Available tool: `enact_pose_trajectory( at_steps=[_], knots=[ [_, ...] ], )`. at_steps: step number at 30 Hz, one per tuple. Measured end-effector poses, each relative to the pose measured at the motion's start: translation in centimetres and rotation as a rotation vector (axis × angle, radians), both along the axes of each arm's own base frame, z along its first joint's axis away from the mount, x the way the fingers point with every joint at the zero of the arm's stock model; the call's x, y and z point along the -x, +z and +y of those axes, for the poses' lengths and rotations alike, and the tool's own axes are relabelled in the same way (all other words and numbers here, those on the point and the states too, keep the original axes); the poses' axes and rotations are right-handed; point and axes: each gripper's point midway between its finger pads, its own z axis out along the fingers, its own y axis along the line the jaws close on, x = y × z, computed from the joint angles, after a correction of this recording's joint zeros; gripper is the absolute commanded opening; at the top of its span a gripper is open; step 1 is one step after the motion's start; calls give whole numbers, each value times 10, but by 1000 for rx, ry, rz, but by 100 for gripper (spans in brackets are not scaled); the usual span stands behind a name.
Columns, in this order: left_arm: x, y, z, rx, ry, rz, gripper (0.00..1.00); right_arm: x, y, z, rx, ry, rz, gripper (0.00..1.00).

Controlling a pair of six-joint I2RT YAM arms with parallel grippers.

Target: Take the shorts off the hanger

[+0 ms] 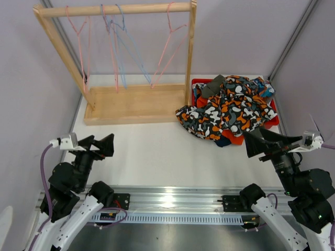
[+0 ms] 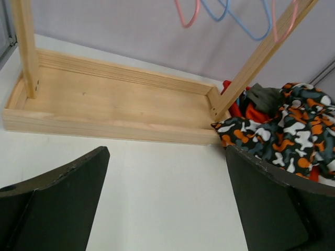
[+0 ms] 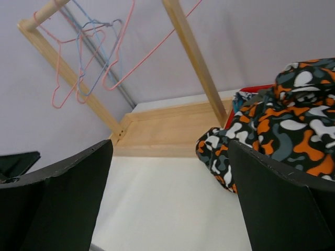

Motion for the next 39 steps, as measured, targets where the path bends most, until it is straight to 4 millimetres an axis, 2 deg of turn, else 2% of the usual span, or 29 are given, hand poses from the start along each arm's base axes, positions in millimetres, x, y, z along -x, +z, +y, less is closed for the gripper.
enact_pose_trajectory(
  at_steps=[2, 3, 8, 11, 17, 39],
  knots=[
    [5, -17, 5, -13, 7, -11, 99, 6, -3, -13, 0, -46, -10, 99],
    [8, -20, 8, -12, 12, -29, 99, 7, -5, -18, 1, -65, -10, 99],
    [7, -17, 17, -31, 53, -75, 99, 5, -37, -34, 45, -150, 63, 99],
    [5, -20, 15, -45, 46, -74, 99, 1, -54, -38, 78, -179, 113, 99],
    [-4, -26, 5, -82, 23, -37, 98, -1, -70, -35, 105, -170, 148, 99],
    [-8, -32, -5, -107, -20, -9, 98, -1, -76, -32, 127, -152, 151, 99]
  ],
)
